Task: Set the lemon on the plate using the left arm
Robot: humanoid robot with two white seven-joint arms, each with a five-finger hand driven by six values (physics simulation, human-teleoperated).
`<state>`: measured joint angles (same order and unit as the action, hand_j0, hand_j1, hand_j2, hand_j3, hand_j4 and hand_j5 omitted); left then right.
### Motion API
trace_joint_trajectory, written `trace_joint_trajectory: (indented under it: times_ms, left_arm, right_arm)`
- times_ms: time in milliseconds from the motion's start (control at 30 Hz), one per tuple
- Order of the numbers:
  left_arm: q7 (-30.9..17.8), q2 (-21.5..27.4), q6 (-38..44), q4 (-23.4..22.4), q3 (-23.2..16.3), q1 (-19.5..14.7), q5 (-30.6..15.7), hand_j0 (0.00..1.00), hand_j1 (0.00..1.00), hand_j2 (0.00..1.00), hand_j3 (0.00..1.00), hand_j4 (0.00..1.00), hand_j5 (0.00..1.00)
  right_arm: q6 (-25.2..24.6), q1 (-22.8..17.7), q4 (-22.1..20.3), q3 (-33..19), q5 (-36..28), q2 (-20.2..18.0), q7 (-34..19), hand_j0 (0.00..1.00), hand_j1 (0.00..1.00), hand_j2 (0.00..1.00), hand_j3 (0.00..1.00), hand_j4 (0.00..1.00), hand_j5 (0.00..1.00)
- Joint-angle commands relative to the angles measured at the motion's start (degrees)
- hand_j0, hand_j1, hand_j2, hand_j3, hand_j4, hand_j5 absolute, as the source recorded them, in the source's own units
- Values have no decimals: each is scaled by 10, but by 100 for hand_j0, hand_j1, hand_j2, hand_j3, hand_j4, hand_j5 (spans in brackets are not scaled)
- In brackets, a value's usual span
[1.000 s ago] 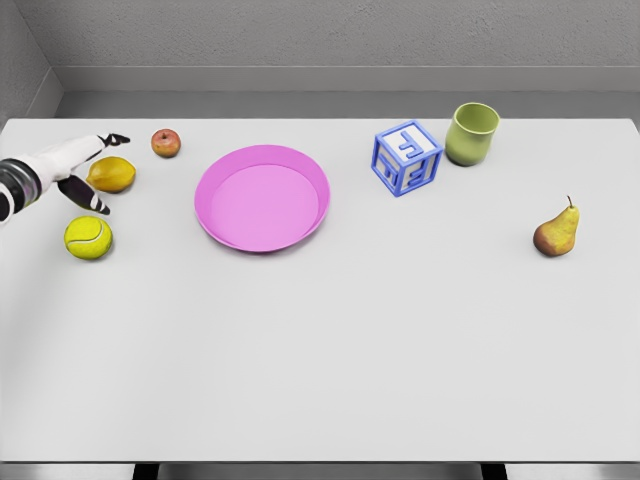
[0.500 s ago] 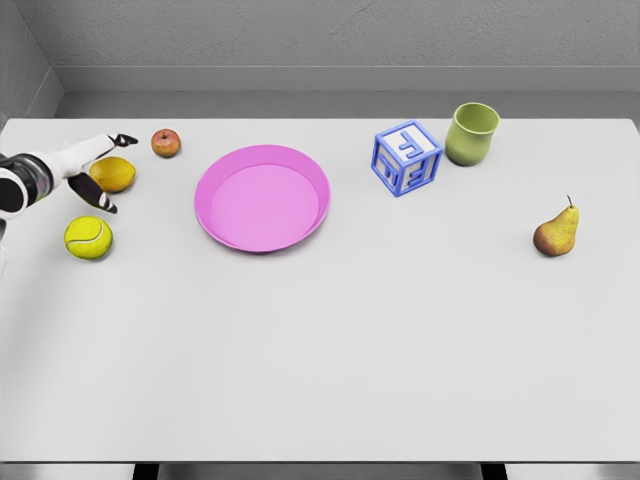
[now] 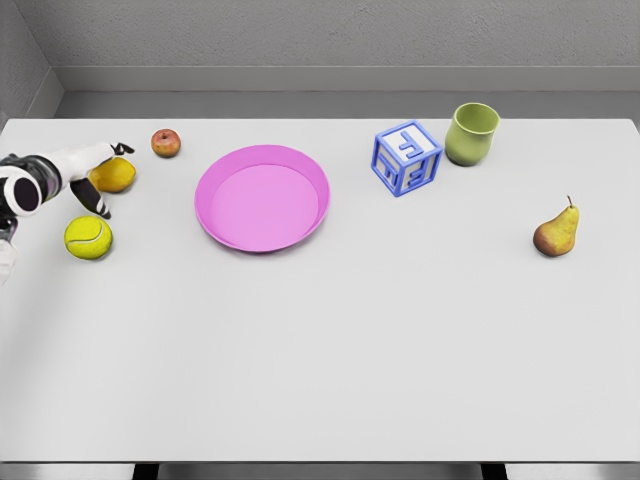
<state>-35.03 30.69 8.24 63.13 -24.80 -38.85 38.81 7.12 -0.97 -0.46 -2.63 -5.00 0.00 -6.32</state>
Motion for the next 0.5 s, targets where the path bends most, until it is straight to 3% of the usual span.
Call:
trace_joint_trajectory:
  times_ms: [0, 467]
  left_arm:
    - [0, 1, 5, -1, -5, 0, 8, 100, 100, 100, 100, 100, 100]
    - [0, -7, 15, -1, -7, -12, 17, 100, 100, 100, 100, 100, 100]
  right_arm:
    - [0, 0, 0, 0, 0, 0, 0, 100, 100, 100, 100, 100, 100]
    - [0, 0, 0, 0, 0, 0, 0, 100, 100, 100, 100, 100, 100]
